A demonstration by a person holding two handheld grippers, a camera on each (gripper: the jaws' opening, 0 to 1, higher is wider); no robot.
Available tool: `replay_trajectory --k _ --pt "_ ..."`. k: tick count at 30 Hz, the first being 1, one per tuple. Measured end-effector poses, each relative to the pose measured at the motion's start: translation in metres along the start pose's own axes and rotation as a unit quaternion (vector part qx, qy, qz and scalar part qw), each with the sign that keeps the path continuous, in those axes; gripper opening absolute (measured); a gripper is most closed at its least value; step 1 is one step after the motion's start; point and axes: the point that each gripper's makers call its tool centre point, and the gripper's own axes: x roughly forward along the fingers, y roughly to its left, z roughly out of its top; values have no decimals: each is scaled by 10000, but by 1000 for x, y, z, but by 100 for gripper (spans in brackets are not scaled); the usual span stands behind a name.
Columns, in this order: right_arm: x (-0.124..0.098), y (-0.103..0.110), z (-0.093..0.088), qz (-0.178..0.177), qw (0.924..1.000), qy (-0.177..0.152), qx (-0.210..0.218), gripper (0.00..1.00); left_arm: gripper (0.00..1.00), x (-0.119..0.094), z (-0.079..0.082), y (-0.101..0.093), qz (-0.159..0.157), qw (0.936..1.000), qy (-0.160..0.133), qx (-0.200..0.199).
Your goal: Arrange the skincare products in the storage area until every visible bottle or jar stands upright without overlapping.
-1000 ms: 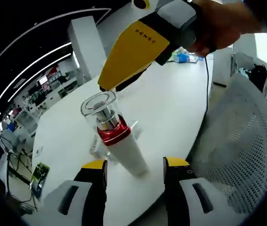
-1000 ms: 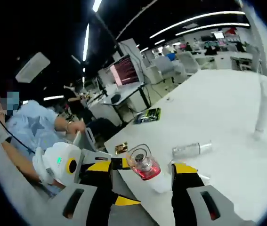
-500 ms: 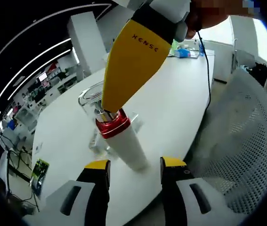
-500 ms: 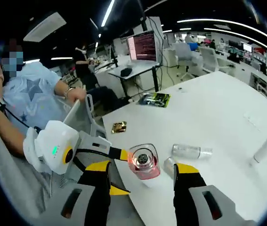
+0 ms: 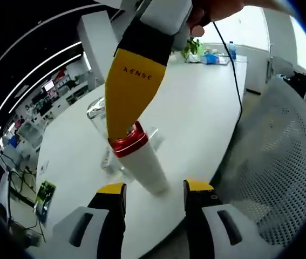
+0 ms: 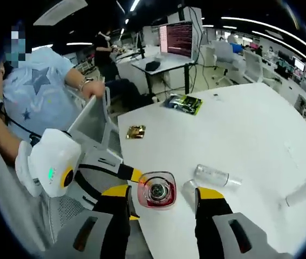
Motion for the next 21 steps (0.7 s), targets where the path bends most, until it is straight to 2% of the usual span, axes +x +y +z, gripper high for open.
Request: replay_trajectory --k 2,6,11,14,16,18,21 --pt "2 2 2 49 9999 49 -155 42 35 -1 2 1 71 9999 -8 101" --pt "6 3 -4 178 9971 412 -621 28 34 3 -1 -7 -79 9997 93 213" --pt "5 2 -6 216 9948 582 -803 23 34 1 0 -5 -40 9998 45 182" --pt "4 4 -9 516 9867 761 -1342 22 34 2 -1 -7 -77 9998 62 188" --pt "3 6 -10 719 9776 824 -1801 22 33 2 1 -7 -64 9997 25 215" --pt "3 7 -11 856 9728 872 -1970 22 32 1 2 -6 -44 9997 -28 221" --pt "2 9 -14 1080 9594 1059 -2381 22 32 2 0 -7 -72 9997 20 239"
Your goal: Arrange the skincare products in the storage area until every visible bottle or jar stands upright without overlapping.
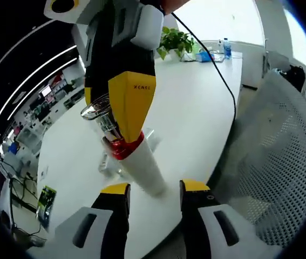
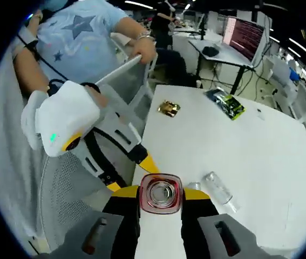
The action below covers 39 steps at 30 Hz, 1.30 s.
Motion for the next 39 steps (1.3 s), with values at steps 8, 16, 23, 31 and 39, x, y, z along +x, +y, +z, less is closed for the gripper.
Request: replay_trajectory --k 8,16,23,31,39 --pt "5 -2 7 324 9991 117 -229 23 28 -1 3 0 29 9999 -71 127" --pt "6 -2 8 387 9992 48 109 23 28 -1 1 2 51 9999 -33 122" --pt "-9 -6 14 -150 9835 -1164 1374 31 22 -6 6 9 198 9996 -203 5" --pt "3 4 -18 -1302 9403 -1824 2563 35 38 -4 2 13 247 9994 -134 -192" --pt "37 16 -23 -1590 9198 -1795 3105 37 40 0 -5 -2 -121 9999 79 39"
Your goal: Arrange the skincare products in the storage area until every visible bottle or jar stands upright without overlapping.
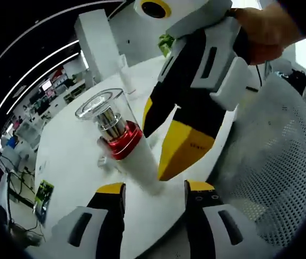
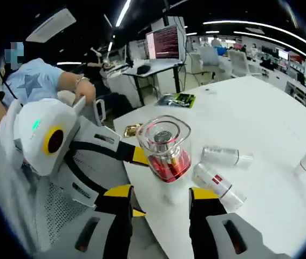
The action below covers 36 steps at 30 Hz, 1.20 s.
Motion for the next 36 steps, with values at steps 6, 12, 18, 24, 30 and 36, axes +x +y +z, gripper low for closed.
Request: replay_trajectory --k 6,12,18,24,30,36 --pt "5 1 2 -186 9997 -118 -81 37 43 1 2 -7 -131 9998 -33 157" --pt "8 -3 1 -107 9995 -57 -282 39 45 1 1 -14 -248 9990 36 370" --pt "12 -6 8 106 9976 15 -690 40 38 1 4 -21 -381 9974 -29 606" --pt "16 -8 10 305 9949 77 -956 37 37 1 5 -16 -279 9984 -28 491" --pt "16 -19 10 121 9985 -93 -533 38 33 -2 -3 7 223 9994 146 212" --pt "21 -24 12 -258 9993 -196 -207 39 43 -2 -3 9 285 9993 135 206"
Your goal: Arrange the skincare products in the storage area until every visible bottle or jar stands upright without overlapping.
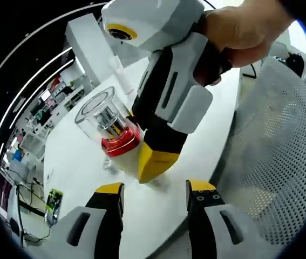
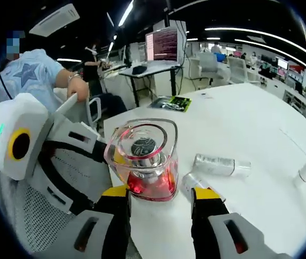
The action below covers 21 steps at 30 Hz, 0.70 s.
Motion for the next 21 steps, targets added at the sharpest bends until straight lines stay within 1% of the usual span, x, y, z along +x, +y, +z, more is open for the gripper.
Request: replay_trajectory --k 1,2,5,8,9,11,14,16,18,21 --pt "2 2 3 -36 9999 -119 118 39 43 0 -1 0 2 10000 35 -6" --pt "3 3 4 -74 9998 -140 157 40 43 1 -2 0 6 10000 50 -7" --pt "7 4 3 -229 9996 -118 125 38 43 1 -1 0 -2 10000 29 -17" --pt "10 2 4 -426 9987 -161 222 37 42 1 -3 0 -8 10000 77 -25" --pt "10 2 4 -434 9986 -180 223 36 42 1 -4 -1 -18 9999 91 -39" --pt "11 -1 3 -563 9980 -171 252 32 41 2 -6 -1 -28 9999 124 -39" --pt "10 0 0 -671 9972 -196 246 29 40 3 -9 -2 -54 9998 207 -45" --pt "11 -1 0 -752 9966 -246 244 28 40 2 -8 -2 -65 9998 177 -31" --pt "11 -1 0 -785 9963 -291 182 28 40 1 -7 -2 -63 9999 149 -5" --pt "11 -1 1 -725 9968 -303 109 27 40 1 -6 -2 -60 9999 131 -12"
